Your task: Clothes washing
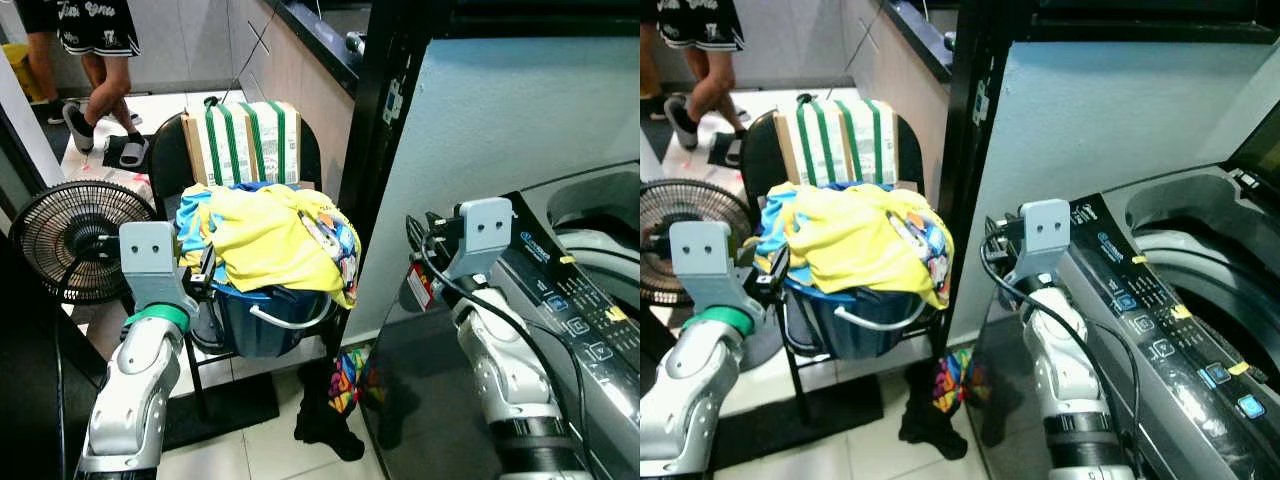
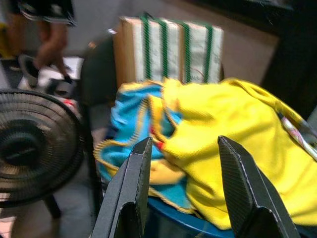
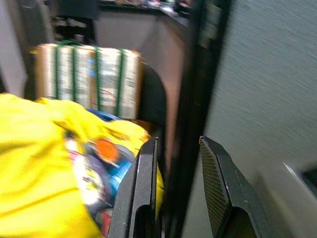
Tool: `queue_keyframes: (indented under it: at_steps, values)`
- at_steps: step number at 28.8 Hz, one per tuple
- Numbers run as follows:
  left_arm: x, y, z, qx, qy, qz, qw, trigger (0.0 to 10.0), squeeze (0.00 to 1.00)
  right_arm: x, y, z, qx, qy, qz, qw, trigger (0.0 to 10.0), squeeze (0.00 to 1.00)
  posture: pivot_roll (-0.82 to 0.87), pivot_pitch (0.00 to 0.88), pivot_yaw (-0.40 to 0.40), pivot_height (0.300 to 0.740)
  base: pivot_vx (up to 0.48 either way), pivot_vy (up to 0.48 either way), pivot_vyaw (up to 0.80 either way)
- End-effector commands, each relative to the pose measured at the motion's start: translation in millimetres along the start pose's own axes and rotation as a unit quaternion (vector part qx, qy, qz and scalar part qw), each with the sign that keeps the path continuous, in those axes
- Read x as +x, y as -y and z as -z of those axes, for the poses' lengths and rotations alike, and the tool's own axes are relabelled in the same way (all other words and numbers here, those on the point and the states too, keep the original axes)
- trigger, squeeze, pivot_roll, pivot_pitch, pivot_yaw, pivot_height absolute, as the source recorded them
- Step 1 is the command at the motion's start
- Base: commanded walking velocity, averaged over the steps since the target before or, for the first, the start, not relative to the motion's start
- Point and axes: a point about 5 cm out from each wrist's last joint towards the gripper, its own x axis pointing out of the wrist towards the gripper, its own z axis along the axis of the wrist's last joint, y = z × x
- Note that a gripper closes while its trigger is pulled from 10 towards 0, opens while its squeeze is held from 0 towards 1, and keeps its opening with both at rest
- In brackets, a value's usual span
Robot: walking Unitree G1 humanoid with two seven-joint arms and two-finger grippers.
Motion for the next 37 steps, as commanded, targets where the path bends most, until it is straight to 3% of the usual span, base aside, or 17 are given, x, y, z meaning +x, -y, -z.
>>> queue_keyframes:
  at_steps: [1,31,37]
  values:
    - [-0.9,0.3,0.2,-0.001,0.004,0.003,1.000,10.0,0.00,2.6,-6.5,-5.1,-0.004,0.013,-0.014,1.000,10.0,0.00,0.10,0.000,-0.004,0.740,0.368,0.000,0.80]
    - [-4.3,-6.7,-4.9,0.008,0.010,0.002,1.000,10.0,0.00,5.0,-13.8,-8.7,0.011,0.016,-0.034,0.999,10.0,0.00,0.13,0.007,-0.009,0.740,0.363,0.000,0.00]
    - [-5.1,-5.8,-4.6,0.005,0.009,0.003,1.000,10.0,0.00,5.4,-12.7,-10.5,0.028,0.020,-0.039,0.999,10.0,0.00,0.12,0.009,-0.005,0.740,0.000,0.000,0.00]
